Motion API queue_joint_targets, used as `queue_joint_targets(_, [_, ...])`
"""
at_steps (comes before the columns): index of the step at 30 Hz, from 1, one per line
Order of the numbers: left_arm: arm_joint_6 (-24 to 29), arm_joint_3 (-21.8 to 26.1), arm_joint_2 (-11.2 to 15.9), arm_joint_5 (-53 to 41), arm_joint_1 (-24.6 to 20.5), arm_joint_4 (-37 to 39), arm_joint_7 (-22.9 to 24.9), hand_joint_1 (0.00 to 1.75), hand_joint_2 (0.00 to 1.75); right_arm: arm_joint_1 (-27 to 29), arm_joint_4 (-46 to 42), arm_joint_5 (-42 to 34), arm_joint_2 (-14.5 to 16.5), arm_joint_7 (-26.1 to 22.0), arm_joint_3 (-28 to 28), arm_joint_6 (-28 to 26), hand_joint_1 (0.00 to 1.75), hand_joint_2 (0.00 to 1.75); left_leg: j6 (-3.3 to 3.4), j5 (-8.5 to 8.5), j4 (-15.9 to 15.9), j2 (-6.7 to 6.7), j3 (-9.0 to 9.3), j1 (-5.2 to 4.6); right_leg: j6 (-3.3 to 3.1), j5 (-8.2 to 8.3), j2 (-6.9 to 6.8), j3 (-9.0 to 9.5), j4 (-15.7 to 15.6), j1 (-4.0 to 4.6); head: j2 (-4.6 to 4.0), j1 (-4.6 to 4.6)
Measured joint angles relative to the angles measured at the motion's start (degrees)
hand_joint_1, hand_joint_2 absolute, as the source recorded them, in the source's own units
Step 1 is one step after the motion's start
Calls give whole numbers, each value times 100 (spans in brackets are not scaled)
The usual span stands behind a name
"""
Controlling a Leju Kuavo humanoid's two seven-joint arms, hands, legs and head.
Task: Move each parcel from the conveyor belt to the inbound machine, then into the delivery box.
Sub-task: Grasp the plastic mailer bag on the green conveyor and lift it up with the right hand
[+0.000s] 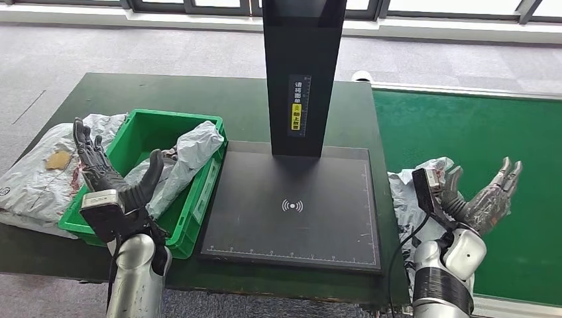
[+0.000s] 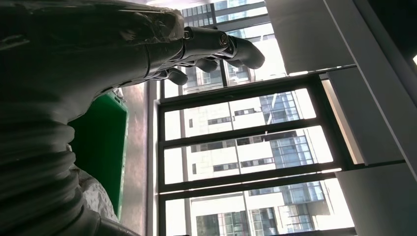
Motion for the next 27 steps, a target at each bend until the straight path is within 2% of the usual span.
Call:
queue_joint_targets(5, [-38,2,-2,-60,1,2,0,0,175,-8,124,5,-67,245,-75,-1,0,0,0,1,0,3,0,1,0,0,1,0,0,0,0,0])
queue_joint_targets(10, [-68,6,-2,-101,2,3,0,0,175,-115,515,-406,-151,39,-108,-2,0,0,0,1,1,5,0,0,0,1,1,1,0,-1,0,0])
queue_joint_targets(17, [-74,10,-2,-107,2,5,0,0,175,-182,777,-460,-202,-6,-110,-4,0,0,0,1,0,4,0,0,0,0,1,1,0,0,0,0])
queue_joint_targets(20, [-77,11,-2,-109,2,5,0,0,175,-270,984,-856,-232,-270,-112,76,0,0,0,0,0,6,-1,1,0,0,3,0,0,1,0,0])
queue_joint_targets(24, [-109,12,-2,-116,2,5,0,0,175,-505,1601,-1627,-334,-714,-118,545,0,175,0,1,0,8,0,1,0,1,7,0,0,1,0,0])
queue_joint_targets(27, [-146,13,-3,-130,1,13,0,0,175,-643,2017,-1635,-409,-479,-118,795,0,175,1,3,0,4,0,1,0,1,3,2,0,1,0,0])
